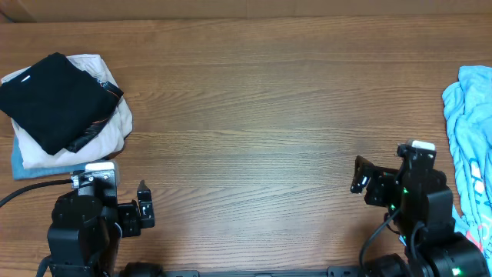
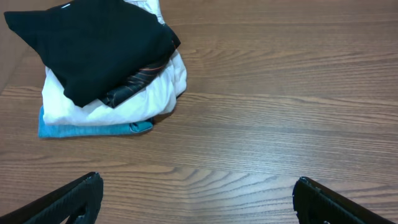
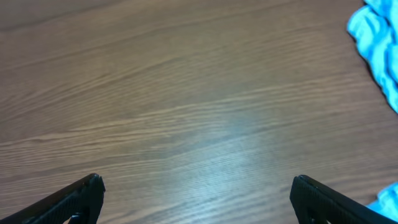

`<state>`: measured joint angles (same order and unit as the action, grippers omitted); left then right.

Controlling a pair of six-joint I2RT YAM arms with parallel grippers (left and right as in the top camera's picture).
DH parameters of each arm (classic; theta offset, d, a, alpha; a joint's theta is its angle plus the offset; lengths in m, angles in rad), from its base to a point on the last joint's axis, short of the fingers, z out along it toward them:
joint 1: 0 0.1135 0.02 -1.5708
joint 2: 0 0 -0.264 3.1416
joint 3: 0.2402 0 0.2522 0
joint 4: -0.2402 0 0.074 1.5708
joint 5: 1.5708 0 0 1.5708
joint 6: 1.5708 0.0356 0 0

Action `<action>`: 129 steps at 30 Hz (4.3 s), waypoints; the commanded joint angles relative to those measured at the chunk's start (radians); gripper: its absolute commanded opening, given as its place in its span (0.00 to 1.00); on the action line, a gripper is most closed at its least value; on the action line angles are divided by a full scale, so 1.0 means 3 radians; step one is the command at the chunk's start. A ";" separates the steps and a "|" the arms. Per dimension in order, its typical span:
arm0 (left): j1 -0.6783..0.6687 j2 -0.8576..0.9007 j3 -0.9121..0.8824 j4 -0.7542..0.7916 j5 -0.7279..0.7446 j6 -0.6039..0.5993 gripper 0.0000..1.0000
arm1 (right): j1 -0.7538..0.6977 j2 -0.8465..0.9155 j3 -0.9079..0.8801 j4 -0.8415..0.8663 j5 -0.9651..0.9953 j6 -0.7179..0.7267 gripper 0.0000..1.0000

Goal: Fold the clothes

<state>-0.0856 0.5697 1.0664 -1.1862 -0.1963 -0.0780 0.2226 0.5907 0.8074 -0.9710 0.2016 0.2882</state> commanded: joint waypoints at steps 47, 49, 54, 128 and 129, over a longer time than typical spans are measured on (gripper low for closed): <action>-0.0022 -0.0020 -0.0022 0.0000 -0.0046 0.0010 1.00 | -0.0771 -0.1960 -0.2665 0.2981 -0.0903 -0.0690 1.00; -0.0022 -0.0020 -0.0022 0.0000 -0.0046 0.0010 1.00 | -0.0771 -0.1960 -0.2665 0.2981 -0.0903 -0.0690 1.00; -0.0022 -0.0020 -0.0022 0.0000 -0.0046 0.0010 1.00 | -0.0771 -0.1960 -0.2665 0.2981 -0.0903 -0.0690 1.00; 0.0109 -0.1887 -0.3539 0.3703 0.0623 0.0186 1.00 | -0.0771 -0.1960 -0.2665 0.2981 -0.0903 -0.0690 1.00; 0.0109 -0.1887 -0.3540 0.3703 0.0623 0.0186 1.00 | -0.0771 -0.1960 -0.2665 0.2981 -0.0903 -0.0690 1.00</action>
<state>-0.0582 0.0151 0.0090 -0.0776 -0.0254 -0.0483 -0.0059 0.0147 0.0181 -0.0826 -0.0708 0.0849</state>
